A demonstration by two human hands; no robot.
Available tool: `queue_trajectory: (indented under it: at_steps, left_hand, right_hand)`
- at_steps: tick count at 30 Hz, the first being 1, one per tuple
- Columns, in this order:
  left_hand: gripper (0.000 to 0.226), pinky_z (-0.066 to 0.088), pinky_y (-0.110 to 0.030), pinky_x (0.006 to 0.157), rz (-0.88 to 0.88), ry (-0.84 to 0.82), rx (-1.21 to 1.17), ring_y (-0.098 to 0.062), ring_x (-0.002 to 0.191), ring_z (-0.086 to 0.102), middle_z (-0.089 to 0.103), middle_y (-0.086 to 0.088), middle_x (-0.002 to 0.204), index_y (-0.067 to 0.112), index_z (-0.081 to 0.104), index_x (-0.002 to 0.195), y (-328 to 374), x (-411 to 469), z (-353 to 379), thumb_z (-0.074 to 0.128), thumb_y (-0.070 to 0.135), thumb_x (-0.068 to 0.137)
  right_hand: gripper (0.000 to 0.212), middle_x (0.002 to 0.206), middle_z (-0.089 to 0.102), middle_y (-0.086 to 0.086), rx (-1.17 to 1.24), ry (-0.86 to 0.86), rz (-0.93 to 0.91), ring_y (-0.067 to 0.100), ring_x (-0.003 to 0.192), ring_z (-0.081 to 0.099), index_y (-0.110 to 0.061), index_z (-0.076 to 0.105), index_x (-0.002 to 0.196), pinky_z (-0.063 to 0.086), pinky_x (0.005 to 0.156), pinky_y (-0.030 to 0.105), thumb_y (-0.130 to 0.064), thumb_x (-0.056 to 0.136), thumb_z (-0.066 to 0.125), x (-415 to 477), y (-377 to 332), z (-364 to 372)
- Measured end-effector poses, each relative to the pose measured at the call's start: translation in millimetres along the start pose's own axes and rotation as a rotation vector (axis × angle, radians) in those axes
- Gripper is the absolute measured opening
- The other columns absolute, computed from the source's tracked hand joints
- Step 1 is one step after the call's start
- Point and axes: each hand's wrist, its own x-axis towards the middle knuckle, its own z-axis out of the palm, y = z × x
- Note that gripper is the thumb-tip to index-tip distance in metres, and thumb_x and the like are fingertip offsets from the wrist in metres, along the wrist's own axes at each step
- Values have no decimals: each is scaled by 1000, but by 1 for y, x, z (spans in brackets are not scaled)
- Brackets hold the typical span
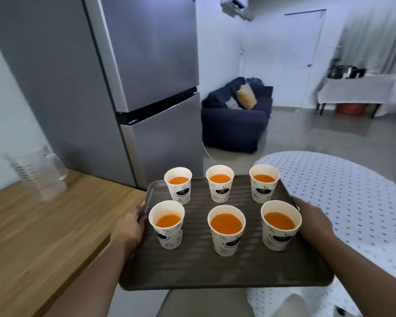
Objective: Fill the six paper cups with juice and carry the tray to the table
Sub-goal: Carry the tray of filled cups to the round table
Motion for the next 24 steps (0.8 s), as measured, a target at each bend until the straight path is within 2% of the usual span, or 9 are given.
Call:
queue_trajectory:
  at_steps: [7,11,16,19,24]
  left_hand:
    - [46,44,-42,100,124,-109,15,-29,125,51,51,-3,142,44,35,142,65,46,58,40,32,98]
    - [47,44,-44,100,195,-175,28,-30,127,49,49,-5,144,41,33,143,100,87,88,41,35,98]
    - [48,47,-34,89,302,-221,-5,-29,119,56,57,-8,135,35,37,143,152,144,124,47,29,97]
    - [49,45,-41,97,369,-273,22,-33,125,50,54,-11,138,36,36,143,181,182,147,47,30,96]
    - [50,48,-39,90,465,-326,38,-35,116,56,59,-14,131,34,38,142,229,227,194,51,26,95]
  right_hand:
    - [48,138,56,5,-14,40,187,25,121,55,-30,38,145,49,84,37,-36,98,41,13,57,-20]
    - [47,135,58,4,-2,65,293,25,119,55,-31,39,144,48,87,38,-37,97,40,28,79,-20]
    - [46,133,60,6,27,130,428,28,118,55,-32,40,143,45,88,38,-35,97,39,55,96,-20]
    - [46,132,60,9,43,173,494,31,117,55,-31,40,143,44,90,37,-34,97,42,72,106,-20]
    - [48,130,60,14,51,197,577,34,116,56,-30,40,143,45,88,36,-31,96,44,105,132,-19]
